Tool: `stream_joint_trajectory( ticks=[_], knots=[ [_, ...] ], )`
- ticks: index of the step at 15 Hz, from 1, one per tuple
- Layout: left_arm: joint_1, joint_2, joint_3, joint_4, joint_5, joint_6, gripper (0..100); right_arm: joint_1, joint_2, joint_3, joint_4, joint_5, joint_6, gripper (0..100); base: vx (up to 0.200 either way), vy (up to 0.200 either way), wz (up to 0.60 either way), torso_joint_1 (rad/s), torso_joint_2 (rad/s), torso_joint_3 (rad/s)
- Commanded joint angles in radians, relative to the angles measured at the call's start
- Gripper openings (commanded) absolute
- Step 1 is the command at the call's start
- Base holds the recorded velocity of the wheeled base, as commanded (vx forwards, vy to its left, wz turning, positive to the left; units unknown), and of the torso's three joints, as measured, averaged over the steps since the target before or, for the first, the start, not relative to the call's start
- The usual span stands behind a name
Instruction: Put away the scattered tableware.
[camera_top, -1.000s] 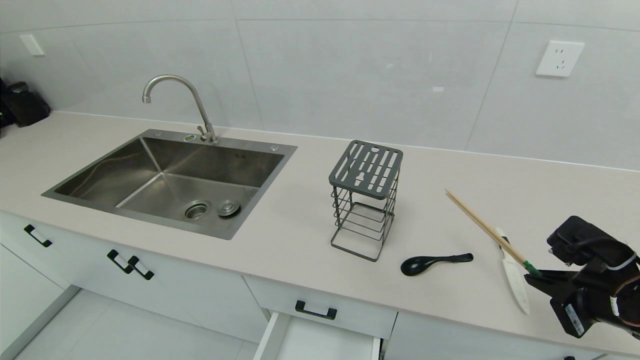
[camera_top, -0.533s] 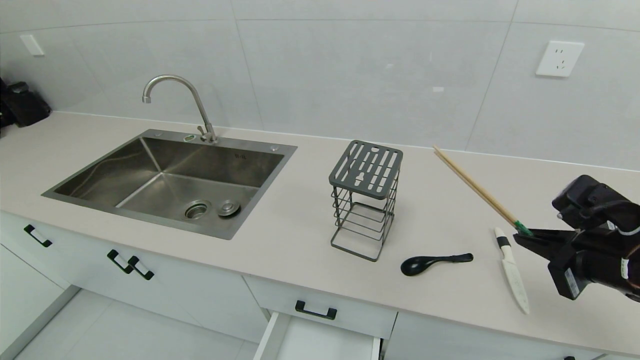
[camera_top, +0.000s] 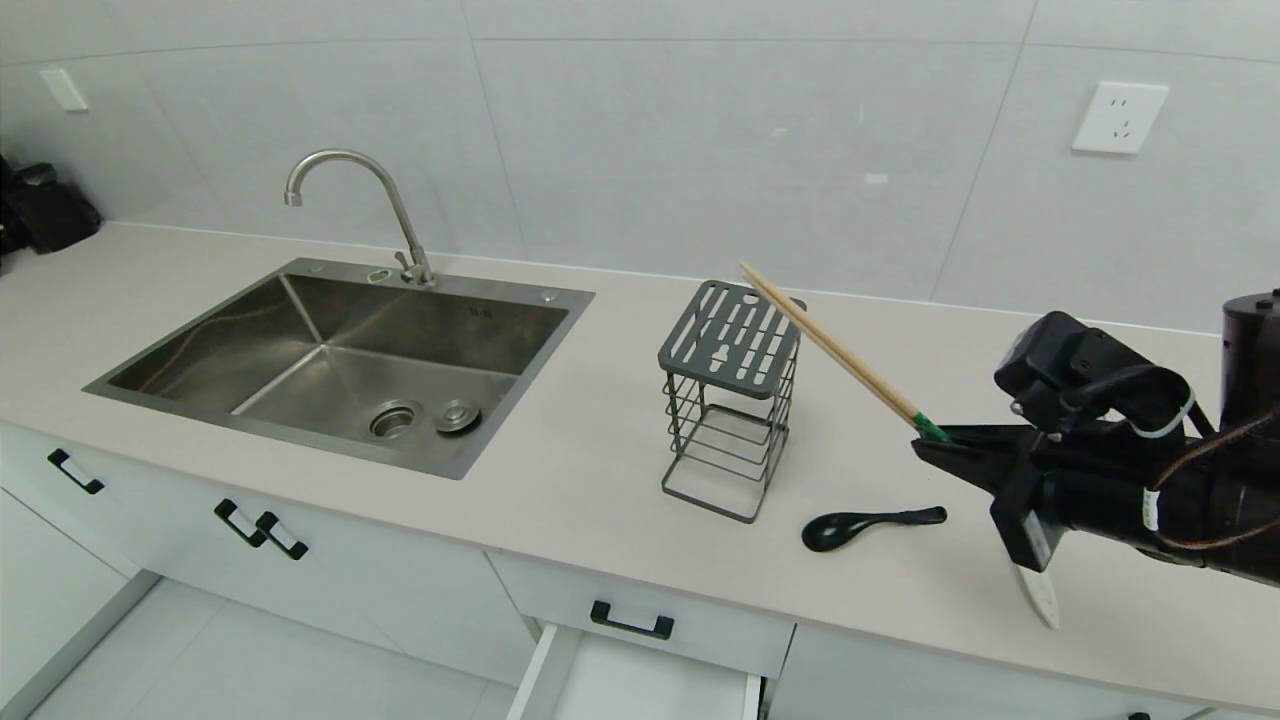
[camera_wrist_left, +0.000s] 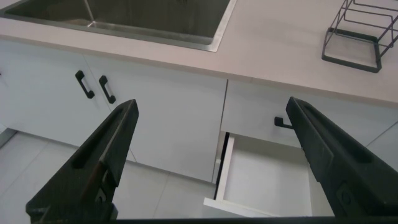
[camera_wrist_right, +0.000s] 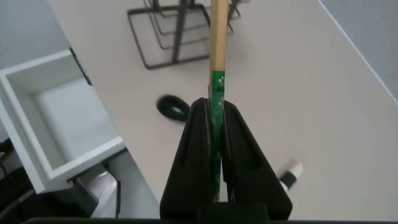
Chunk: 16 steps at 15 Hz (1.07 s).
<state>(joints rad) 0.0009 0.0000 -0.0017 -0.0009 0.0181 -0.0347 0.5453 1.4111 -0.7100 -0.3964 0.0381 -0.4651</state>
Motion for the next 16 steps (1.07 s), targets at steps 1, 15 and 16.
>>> stream_joint_trajectory(
  ticks=[1, 15, 16],
  knots=[
    [0.001, 0.0, 0.0, -0.001, 0.0, -0.001, 100, 0.053, 0.068, -0.074, -0.007, 0.003, 0.005, 0, 0.0, 0.0, 0.0, 0.0, 0.0, 0.0],
    [0.001, 0.0, 0.0, -0.001, 0.0, -0.001, 100, 0.364, 0.108, 0.147, -0.16, 0.167, 0.235, 0, 0.0, 0.0, 0.0, 0.0, 0.0, 0.0],
    [0.001, 0.0, 0.0, -0.001, 0.0, -0.001, 100, 0.369, 0.109, 0.164, -0.16, 0.157, 0.273, 0, 0.0, 0.0, 0.0, 0.0, 0.0, 0.0]
  ],
)
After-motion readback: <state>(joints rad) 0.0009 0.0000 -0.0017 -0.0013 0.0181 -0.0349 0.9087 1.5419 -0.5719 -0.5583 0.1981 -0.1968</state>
